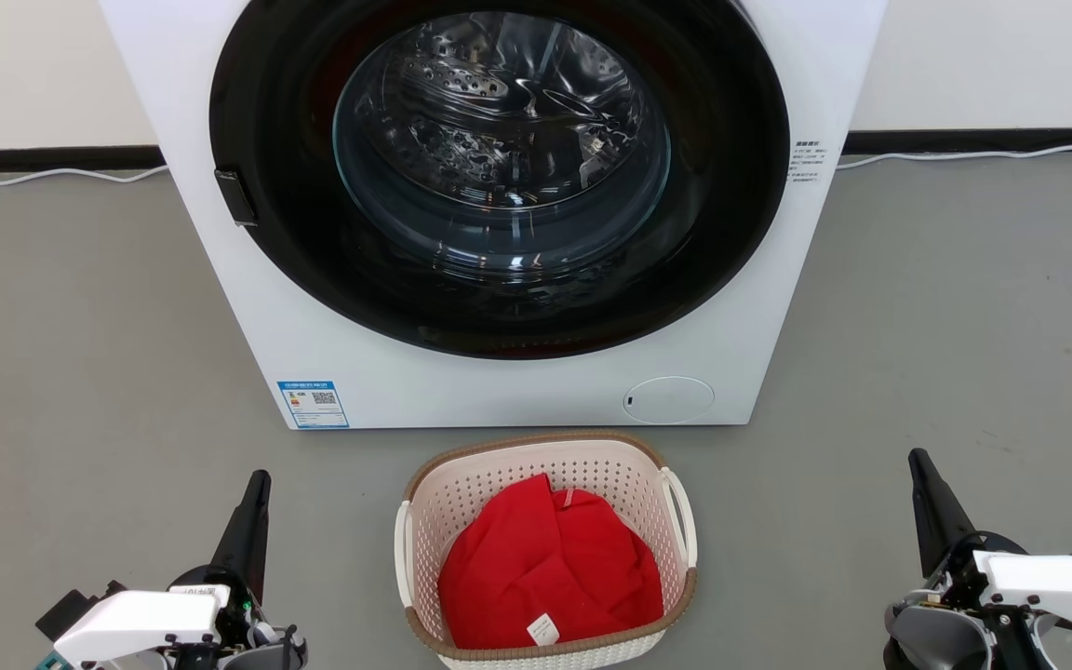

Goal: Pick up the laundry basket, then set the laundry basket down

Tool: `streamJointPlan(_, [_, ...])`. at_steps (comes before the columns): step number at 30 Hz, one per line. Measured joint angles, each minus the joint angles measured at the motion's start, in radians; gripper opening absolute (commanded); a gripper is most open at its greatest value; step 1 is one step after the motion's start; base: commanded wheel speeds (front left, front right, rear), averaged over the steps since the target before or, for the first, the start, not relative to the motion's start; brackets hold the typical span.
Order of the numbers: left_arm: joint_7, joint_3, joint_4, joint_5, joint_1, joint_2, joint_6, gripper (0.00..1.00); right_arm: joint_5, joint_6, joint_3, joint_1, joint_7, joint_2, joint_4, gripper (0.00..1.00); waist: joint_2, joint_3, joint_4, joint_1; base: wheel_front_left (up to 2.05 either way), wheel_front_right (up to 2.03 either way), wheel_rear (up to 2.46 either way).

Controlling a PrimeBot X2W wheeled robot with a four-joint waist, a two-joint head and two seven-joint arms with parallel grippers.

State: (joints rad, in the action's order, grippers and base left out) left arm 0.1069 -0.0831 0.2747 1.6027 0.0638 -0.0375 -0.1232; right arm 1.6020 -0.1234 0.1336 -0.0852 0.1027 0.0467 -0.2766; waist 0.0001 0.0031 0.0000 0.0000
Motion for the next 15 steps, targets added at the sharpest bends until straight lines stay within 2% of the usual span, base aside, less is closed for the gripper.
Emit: streamJointPlan(15, [0.0,0.0,0.0,0.0,0.0,0.0,0.0,0.0,0.0,0.0,0.0,0.0,0.0,0.0,0.0,0.0,0.0,0.0,0.0,0.0,0.0,0.0,0.0])
